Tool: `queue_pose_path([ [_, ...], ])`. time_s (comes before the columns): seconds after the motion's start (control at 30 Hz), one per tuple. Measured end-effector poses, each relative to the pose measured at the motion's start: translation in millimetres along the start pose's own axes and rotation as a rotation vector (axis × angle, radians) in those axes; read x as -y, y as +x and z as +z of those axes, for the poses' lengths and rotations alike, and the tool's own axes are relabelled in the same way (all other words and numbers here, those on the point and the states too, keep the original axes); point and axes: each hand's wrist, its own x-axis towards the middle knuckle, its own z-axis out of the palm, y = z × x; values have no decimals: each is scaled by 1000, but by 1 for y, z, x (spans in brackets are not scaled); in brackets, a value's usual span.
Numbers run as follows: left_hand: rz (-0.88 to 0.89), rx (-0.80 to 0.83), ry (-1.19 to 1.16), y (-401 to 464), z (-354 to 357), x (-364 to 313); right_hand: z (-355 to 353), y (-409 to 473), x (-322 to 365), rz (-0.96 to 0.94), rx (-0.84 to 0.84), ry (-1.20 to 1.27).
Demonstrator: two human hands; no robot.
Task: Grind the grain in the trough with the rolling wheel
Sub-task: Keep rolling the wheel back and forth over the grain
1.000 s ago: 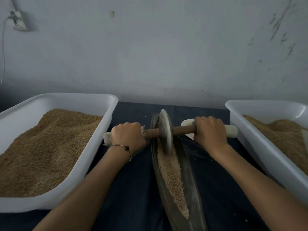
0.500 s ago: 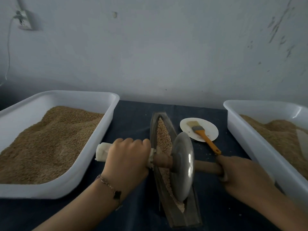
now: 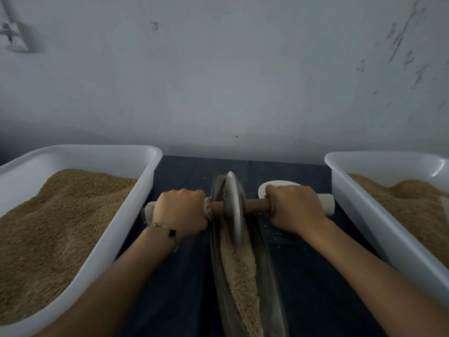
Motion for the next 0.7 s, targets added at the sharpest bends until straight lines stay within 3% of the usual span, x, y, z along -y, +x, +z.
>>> queue_pose_path([
  [0.2, -49, -35, -56, 14, 8, 3, 9, 13, 1, -21, -223, -3],
  [0.4, -37, -26, -54, -30, 2, -5, -1, -31, 19, 5, -373, -2],
  [0.7, 102, 24, 15, -111, -46, -26, -40, -123, 21, -51, -318, 88],
])
